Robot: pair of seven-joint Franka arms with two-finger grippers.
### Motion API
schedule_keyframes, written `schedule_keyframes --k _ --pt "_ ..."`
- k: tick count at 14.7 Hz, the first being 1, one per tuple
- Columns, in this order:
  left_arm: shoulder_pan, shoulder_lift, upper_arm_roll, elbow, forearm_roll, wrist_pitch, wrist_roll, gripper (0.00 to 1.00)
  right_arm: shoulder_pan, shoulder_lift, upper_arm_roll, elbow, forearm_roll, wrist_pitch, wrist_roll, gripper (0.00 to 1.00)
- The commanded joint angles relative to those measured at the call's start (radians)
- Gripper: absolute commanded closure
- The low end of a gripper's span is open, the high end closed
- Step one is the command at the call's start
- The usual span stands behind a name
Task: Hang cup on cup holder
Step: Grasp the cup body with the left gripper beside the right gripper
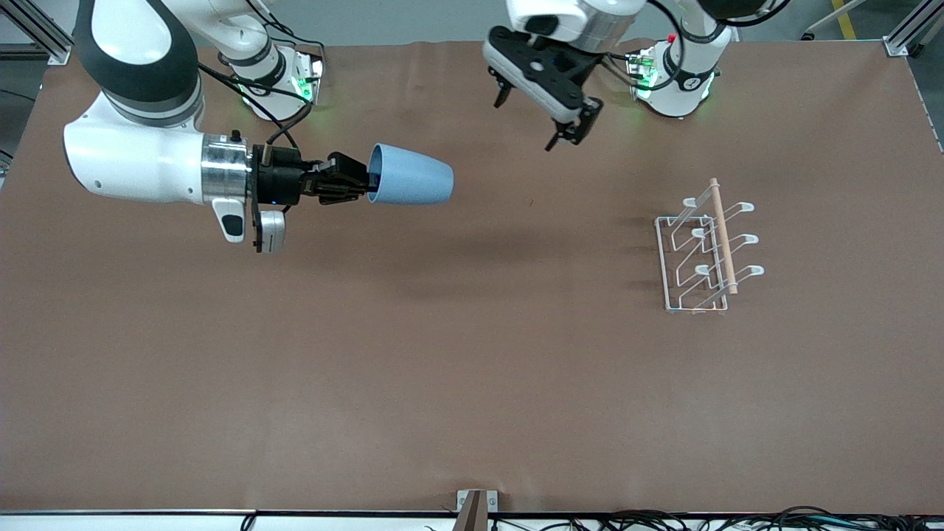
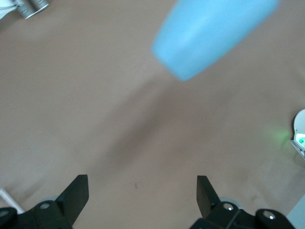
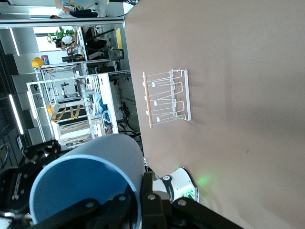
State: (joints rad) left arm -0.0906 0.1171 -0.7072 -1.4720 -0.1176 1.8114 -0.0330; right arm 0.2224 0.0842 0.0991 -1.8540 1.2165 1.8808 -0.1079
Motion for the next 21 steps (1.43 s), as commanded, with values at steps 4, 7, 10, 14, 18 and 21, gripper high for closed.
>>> schedule_keyframes --k 4,7,10,14,18,21 --pt "-0.081 0.032 -0.003 0.019 -0.005 0.127 0.181 0.0 0.0 0.022 -0.013 -0.007 0.034 -0.126 -0.098 0.99" --pt "-0.083 0.045 -0.003 0.021 -0.005 0.173 0.284 0.0 0.002 0.02 -0.013 -0.008 0.034 -0.135 -0.098 0.99" --pt "-0.122 0.099 -0.002 0.022 -0.004 0.235 0.315 0.0 0.003 0.02 -0.013 -0.007 0.034 -0.135 -0.098 0.99" --pt "-0.158 0.205 -0.002 0.099 0.07 0.276 0.346 0.0 0.002 0.02 -0.013 -0.008 0.034 -0.147 -0.098 0.98" --pt "-0.172 0.256 -0.002 0.127 0.111 0.29 0.399 0.0 0.002 0.02 -0.013 -0.008 0.032 -0.149 -0.096 0.98" --pt "-0.184 0.269 0.0 0.127 0.111 0.292 0.41 0.0 0.002 0.02 -0.013 -0.008 0.032 -0.149 -0.095 0.98"
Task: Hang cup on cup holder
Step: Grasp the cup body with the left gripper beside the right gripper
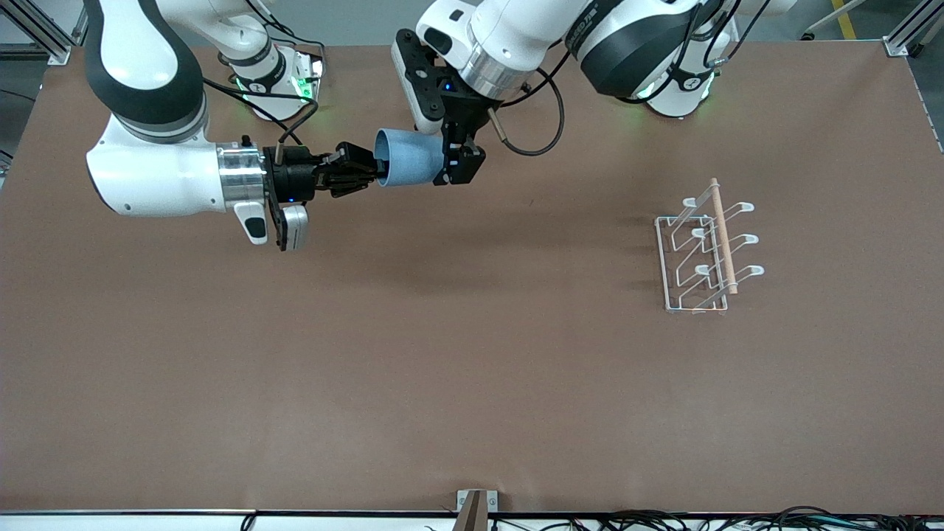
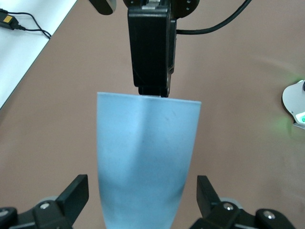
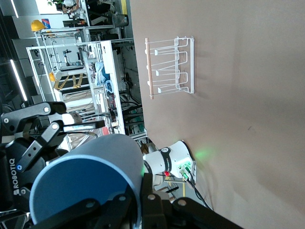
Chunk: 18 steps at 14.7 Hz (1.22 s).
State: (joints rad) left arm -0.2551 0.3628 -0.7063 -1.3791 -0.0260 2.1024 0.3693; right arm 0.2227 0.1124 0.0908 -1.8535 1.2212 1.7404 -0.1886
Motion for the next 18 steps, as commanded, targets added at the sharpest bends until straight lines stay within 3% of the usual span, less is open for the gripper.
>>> schedule_keyframes --k 1,4,6,9,10,12,14,18 --pt "-0.026 0.034 0.001 0.035 0.023 0.001 0.008 0.0 0.001 -0.008 -0.005 -0.009 0.027 -0.009 -0.014 0.98" --pt "-0.049 0.062 0.005 0.052 0.03 0.013 0.011 0.0 0.001 -0.007 -0.005 -0.01 0.027 -0.009 -0.015 0.98" --pt "-0.052 0.065 0.005 0.052 0.082 0.013 0.013 0.06 0.001 -0.008 -0.005 -0.01 0.027 -0.009 -0.015 0.98" --pt "-0.053 0.074 0.005 0.049 0.127 0.008 0.013 0.49 0.001 -0.008 -0.005 -0.01 0.027 -0.009 -0.014 0.97" --pt "-0.052 0.074 0.005 0.049 0.147 0.001 0.013 0.59 0.001 -0.008 -0.005 -0.01 0.027 -0.009 -0.009 0.97" --pt "-0.047 0.07 0.005 0.051 0.153 -0.048 0.013 0.62 0.001 -0.008 -0.005 -0.01 0.027 -0.009 -0.005 0.9" --pt "-0.038 0.059 0.008 0.052 0.153 -0.143 0.011 0.62 0.001 -0.007 -0.005 -0.01 0.027 -0.009 0.005 0.04" --pt "0.029 0.027 0.025 0.052 0.159 -0.355 0.013 0.62 -0.002 -0.007 -0.006 -0.01 0.027 -0.01 0.001 0.0"
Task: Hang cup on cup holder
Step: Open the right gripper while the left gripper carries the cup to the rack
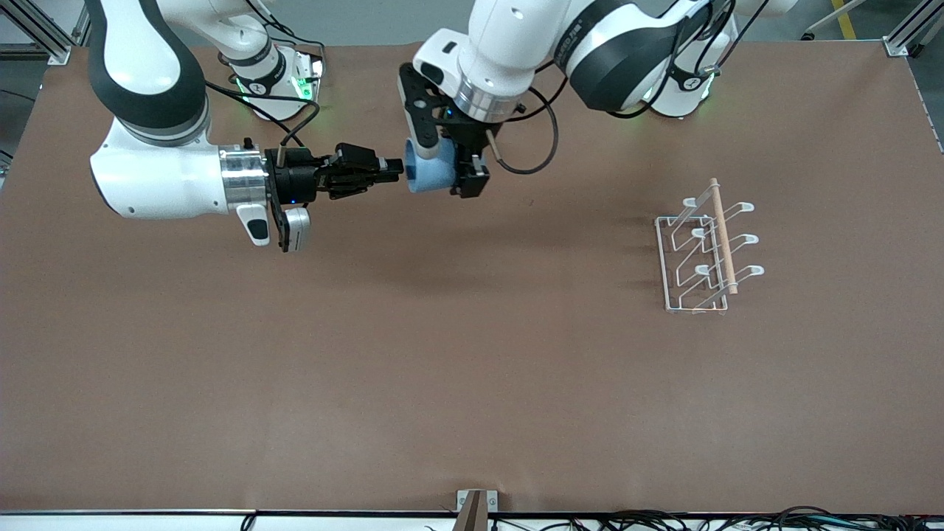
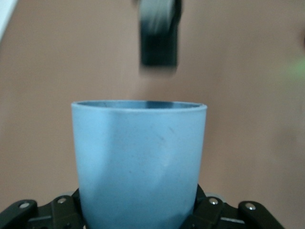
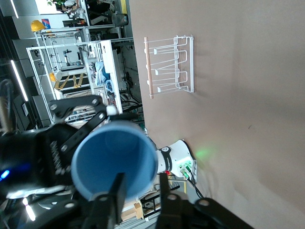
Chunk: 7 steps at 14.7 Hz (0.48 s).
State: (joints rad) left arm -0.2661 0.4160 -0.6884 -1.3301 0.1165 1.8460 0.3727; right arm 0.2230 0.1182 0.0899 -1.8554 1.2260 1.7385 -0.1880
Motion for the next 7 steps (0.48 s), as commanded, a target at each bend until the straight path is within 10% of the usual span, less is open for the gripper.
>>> schedule_keyframes --k 1,7 --pt "0.066 -0.045 0.007 0.002 0.032 -0.17 0.009 0.61 -0.004 -0.012 -0.007 -0.008 0.014 -0.007 -0.004 0.0" --pt "0.116 -0.048 0.007 -0.024 0.483 -0.519 0.121 0.59 -0.123 -0.002 -0.016 -0.024 -0.299 0.009 -0.001 0.0"
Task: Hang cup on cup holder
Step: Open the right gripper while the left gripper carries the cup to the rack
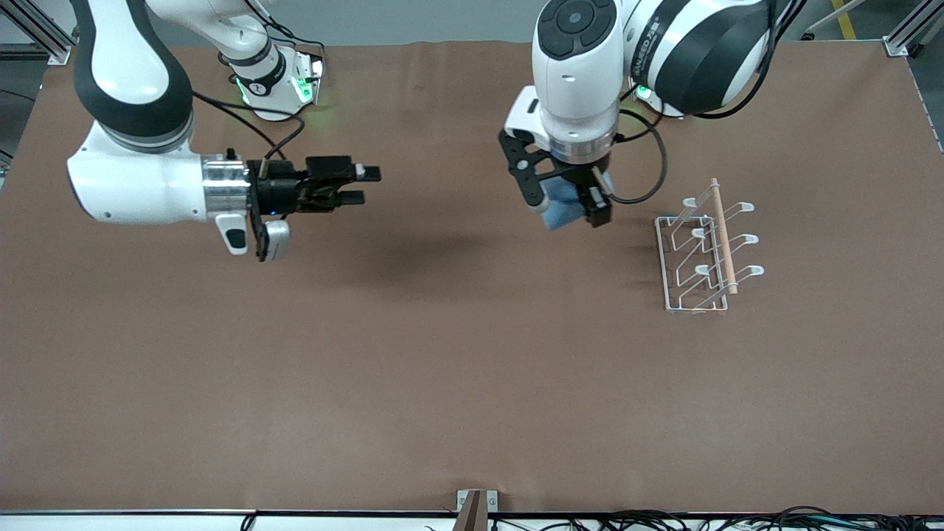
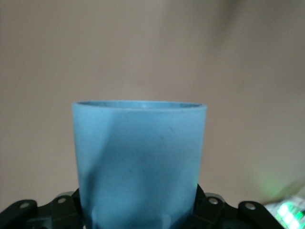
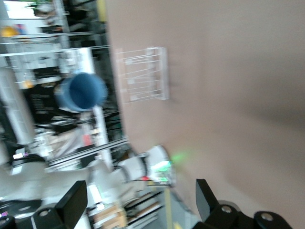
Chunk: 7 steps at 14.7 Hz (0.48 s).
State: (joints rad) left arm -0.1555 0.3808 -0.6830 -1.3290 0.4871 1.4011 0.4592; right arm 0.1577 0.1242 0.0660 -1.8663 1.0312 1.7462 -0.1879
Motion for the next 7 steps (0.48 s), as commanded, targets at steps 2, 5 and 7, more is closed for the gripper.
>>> schedule_keyframes --k 2,5,7 --pt "0.062 0.01 0.002 -0.062 0.22 -0.097 0.106 0.58 -0.118 -0.009 0.008 -0.013 -0.216 0.001 -0.001 0.0" --pt "0.158 0.024 0.0 -0.102 0.297 -0.084 0.231 0.59 -0.197 -0.011 0.008 -0.01 -0.403 0.004 -0.001 0.0" --pt "0.204 0.038 0.002 -0.105 0.318 -0.082 0.259 0.59 -0.237 -0.011 0.006 0.002 -0.527 0.007 0.001 0.0"
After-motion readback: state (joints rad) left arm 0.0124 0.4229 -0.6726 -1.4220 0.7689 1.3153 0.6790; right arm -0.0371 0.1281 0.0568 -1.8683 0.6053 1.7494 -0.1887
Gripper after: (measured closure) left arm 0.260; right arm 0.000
